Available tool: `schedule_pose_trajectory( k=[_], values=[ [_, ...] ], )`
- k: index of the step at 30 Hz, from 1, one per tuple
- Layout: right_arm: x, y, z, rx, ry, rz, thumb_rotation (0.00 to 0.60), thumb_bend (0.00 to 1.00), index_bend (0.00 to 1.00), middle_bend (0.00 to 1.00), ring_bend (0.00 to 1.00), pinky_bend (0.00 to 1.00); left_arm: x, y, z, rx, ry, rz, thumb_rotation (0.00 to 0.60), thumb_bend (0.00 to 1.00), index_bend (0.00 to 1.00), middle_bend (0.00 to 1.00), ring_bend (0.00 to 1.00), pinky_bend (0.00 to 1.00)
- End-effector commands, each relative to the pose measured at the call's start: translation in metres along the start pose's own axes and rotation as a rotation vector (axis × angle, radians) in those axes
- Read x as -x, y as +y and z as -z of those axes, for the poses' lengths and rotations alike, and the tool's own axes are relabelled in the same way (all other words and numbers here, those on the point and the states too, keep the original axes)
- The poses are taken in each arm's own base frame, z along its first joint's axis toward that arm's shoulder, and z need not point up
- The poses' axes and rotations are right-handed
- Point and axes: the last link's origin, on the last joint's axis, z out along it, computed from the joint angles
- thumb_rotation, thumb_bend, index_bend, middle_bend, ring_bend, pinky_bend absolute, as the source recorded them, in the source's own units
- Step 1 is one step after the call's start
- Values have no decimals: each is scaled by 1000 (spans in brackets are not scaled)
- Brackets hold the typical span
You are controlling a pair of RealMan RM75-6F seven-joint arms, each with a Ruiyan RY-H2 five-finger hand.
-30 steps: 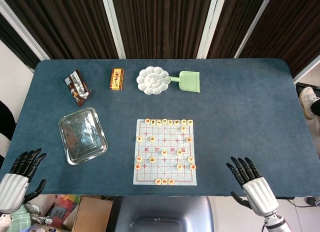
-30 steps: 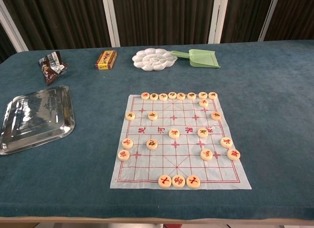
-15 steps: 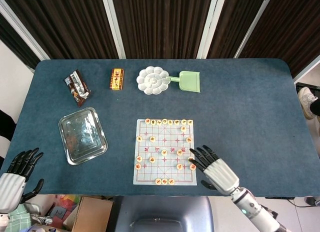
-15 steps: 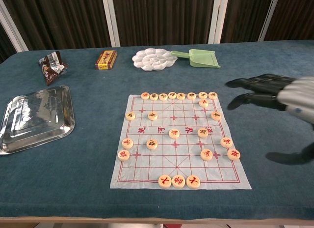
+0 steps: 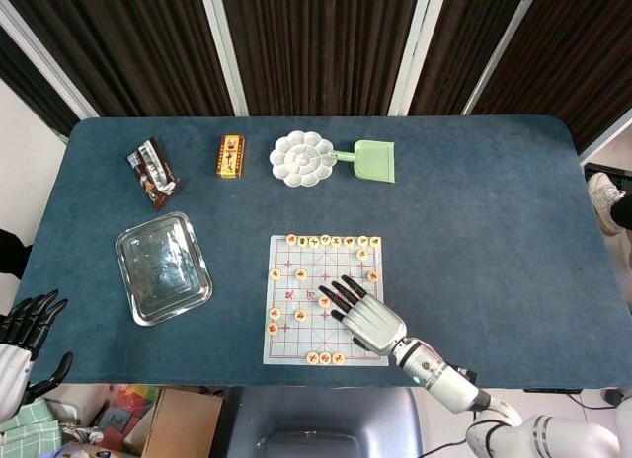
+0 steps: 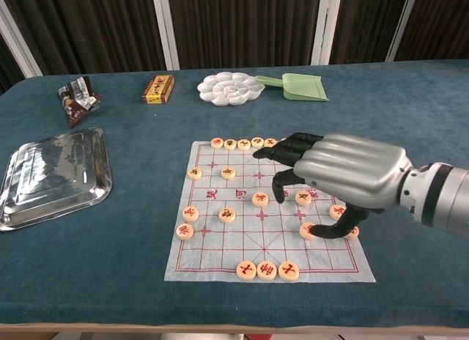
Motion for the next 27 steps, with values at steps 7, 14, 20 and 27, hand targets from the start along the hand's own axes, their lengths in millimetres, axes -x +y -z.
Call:
schedule_pose_trajectory(
  k=[7,14,20,27],
  values=[
    [16,3,-6,8,-46,20,600,428,535,0,0,0,3,1,-1,2,-14,-9,600,416,0,0,0,80],
    [23,4,-10,15,-57,18,600,434,551,0,0,0,3,1,-2,-1,-13,-8,600,417,0,0,0,80],
    [25,3,-9,18,-56,17,600,434,560,2,0,0,2,1,-1,1,-10,-8,600,416,0,0,0,80],
    [28,4,-9,25,-65,21,600,434,568,9,0,0,3,1,-1,1,-13,-11,600,417,0,0,0,80]
  ],
)
